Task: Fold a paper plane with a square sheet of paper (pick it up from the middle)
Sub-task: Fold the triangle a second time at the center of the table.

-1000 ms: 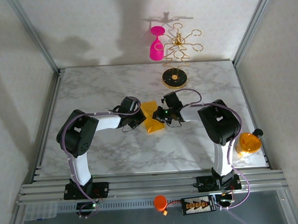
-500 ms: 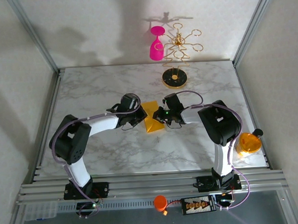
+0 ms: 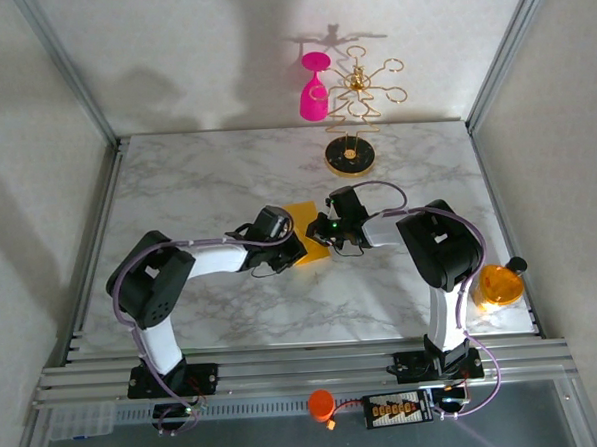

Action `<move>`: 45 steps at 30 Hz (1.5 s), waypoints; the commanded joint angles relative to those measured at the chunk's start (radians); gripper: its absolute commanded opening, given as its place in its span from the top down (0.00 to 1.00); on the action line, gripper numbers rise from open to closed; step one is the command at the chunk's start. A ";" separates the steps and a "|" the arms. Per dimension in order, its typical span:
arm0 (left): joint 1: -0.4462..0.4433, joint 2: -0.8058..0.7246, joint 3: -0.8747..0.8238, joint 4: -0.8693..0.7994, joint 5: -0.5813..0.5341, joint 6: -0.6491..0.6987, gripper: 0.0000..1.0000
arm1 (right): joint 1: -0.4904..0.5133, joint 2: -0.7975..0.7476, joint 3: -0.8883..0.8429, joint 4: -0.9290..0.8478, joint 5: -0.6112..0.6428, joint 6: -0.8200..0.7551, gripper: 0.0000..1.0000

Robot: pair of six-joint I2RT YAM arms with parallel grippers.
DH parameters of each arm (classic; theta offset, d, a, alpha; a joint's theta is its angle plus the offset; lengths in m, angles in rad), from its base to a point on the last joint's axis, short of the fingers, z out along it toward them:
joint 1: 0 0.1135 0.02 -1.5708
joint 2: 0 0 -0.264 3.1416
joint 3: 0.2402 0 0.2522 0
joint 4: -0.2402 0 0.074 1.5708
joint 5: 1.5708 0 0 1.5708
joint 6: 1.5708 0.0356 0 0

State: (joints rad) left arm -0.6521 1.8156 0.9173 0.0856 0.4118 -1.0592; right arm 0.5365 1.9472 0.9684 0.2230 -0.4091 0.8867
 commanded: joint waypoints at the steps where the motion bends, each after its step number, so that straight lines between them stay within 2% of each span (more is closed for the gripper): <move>1: 0.012 0.021 -0.019 0.004 -0.007 -0.007 0.91 | 0.000 0.033 -0.022 -0.136 0.076 -0.009 1.00; 15: 0.025 0.023 -0.054 0.023 -0.002 -0.015 0.92 | -0.001 0.039 -0.014 -0.145 0.074 -0.017 1.00; 23: 0.025 -0.032 0.023 -0.005 0.008 -0.006 0.91 | -0.001 0.039 -0.016 -0.144 0.072 -0.019 1.00; 33: 0.028 0.040 0.076 -0.065 -0.033 0.032 0.91 | -0.001 0.039 -0.019 -0.144 0.068 -0.020 1.00; 45: 0.022 0.070 0.051 -0.070 -0.016 0.033 0.91 | -0.001 0.038 -0.022 -0.143 0.069 -0.018 1.00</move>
State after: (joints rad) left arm -0.6331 1.8748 0.9764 0.0467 0.4038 -1.0431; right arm 0.5365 1.9472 0.9726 0.2146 -0.4088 0.8829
